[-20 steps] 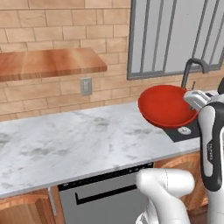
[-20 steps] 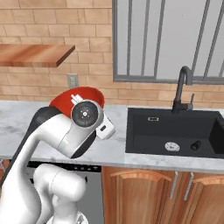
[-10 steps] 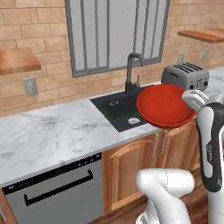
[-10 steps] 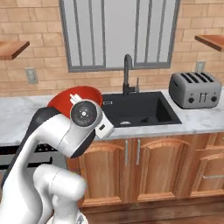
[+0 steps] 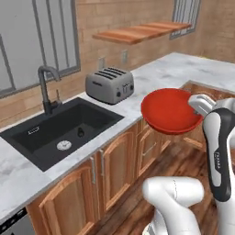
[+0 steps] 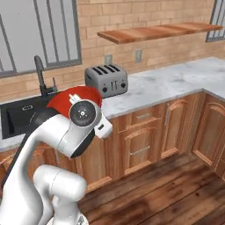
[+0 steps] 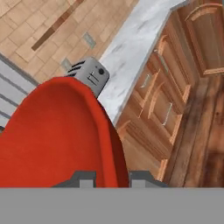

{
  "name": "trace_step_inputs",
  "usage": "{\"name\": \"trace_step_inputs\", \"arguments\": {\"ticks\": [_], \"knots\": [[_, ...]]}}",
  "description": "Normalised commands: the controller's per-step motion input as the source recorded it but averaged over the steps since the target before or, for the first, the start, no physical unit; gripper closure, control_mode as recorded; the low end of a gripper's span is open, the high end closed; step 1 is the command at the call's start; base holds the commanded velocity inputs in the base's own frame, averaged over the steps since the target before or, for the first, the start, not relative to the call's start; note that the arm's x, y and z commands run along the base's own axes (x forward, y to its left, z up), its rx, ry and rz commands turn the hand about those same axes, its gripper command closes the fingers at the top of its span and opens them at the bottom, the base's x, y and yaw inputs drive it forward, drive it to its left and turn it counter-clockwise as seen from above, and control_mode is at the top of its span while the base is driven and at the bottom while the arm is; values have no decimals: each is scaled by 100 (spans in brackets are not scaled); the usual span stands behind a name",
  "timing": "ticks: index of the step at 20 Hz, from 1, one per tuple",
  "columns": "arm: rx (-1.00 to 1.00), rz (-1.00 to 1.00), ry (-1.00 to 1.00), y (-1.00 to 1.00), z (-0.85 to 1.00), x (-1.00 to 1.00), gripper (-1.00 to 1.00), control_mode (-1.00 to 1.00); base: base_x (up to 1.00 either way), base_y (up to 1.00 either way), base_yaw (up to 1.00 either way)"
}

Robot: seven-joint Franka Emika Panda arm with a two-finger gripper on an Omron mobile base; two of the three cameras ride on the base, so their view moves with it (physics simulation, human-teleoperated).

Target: Clear the mugs and bowl far away from the sink.

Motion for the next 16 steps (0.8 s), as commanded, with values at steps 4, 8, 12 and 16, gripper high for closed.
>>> {"name": "trace_step_inputs", "arguments": {"ticks": [4, 8, 12, 16], "knots": [[0, 0, 0, 0, 0, 0, 100, 100, 0, -72, -70], [0, 0, 0, 0, 0, 0, 100, 100, 0, -67, -72], [0, 0, 0, 0, 0, 0, 100, 100, 0, -66, -73], [0, 0, 0, 0, 0, 0, 100, 100, 3, -58, -74]]}}
